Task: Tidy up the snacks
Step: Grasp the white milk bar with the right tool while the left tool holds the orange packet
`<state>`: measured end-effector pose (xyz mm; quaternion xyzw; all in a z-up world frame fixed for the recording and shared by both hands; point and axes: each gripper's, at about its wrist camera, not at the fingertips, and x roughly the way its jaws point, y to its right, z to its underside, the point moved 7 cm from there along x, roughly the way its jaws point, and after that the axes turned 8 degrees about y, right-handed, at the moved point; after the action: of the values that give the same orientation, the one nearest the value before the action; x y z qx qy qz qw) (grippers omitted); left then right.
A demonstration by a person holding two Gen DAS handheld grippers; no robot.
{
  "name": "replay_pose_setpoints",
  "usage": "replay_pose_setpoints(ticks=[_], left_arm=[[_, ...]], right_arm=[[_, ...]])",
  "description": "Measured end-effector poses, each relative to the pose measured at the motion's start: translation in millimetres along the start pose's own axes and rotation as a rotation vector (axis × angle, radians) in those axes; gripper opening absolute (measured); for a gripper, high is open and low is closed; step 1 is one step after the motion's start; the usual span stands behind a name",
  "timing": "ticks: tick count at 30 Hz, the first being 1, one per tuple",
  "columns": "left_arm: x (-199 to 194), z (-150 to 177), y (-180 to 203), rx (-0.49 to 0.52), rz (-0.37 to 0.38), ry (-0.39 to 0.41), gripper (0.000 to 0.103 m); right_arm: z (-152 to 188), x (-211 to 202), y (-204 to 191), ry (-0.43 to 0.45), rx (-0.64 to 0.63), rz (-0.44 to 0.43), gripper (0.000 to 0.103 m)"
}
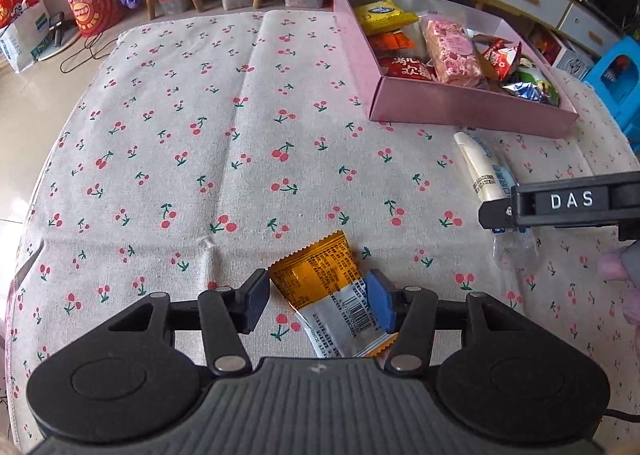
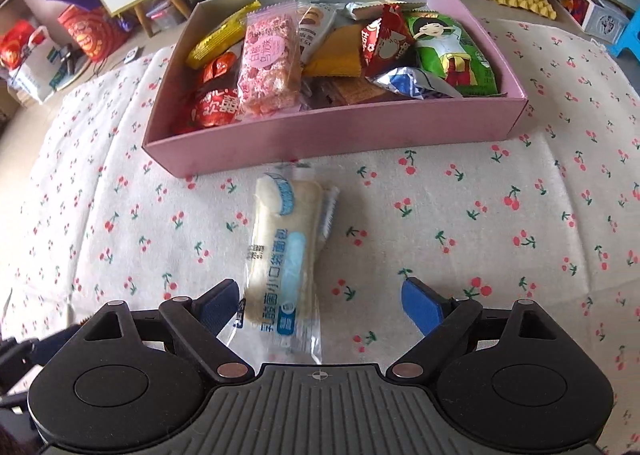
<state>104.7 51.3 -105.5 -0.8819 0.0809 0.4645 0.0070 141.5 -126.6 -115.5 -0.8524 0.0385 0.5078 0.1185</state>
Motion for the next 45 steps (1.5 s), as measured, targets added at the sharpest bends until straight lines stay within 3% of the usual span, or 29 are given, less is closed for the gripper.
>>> replay_pose_setpoints(ticks=[6,10,14,20,27,31,35,41,45], left_arm=[[1.6,0.5,17.4,0.082,0.075,0.032,0.051],[4.6,0.3,22.0,0.127,0.054,0.063,0.053],[0.7,5.1,25.2,0.102,0.050,0.047,0.070],[2.7,14.3,29.4,0.066,0.021,0.025,0.070],[1.2,12.6,27.5,0.028,-0.027,0.058,0.060],[0.7,8.9,24.7,0.015,-0.033,0.071,0.046],[1.4,6.7,23.6,0.004,-0.029,0.072,0.043],[1.9,3.9,25.6,-0.010,-0.016,0.073,0.041],[2.1,3.0,27.1,-0.029,0.003,0.071,0.040]], right_arm=[[11.3,-8.8,29.7,-0.008,-0.043,0.031,0.090],[13.8,-11.3,43.8,-0.004,-0.065,0.029,0.090],[12.8,-14.7,36.6,0.020,-0.125,-0.028,0.090],[10.9,-9.7,11.0,0.047,-0.228,-0.085,0.090],[5.6,2.1,1.5,0.107,-0.279,-0.094,0.090],[1.6,5.8,0.5,0.147,-0.290,-0.091,0.090],[-0.4,5.5,0.2,0.167,-0.284,-0.098,0.088],[0.1,1.8,-4.4,0.168,-0.304,-0.116,0.070],[0.9,-1.5,-7.5,0.165,-0.314,-0.128,0.049]])
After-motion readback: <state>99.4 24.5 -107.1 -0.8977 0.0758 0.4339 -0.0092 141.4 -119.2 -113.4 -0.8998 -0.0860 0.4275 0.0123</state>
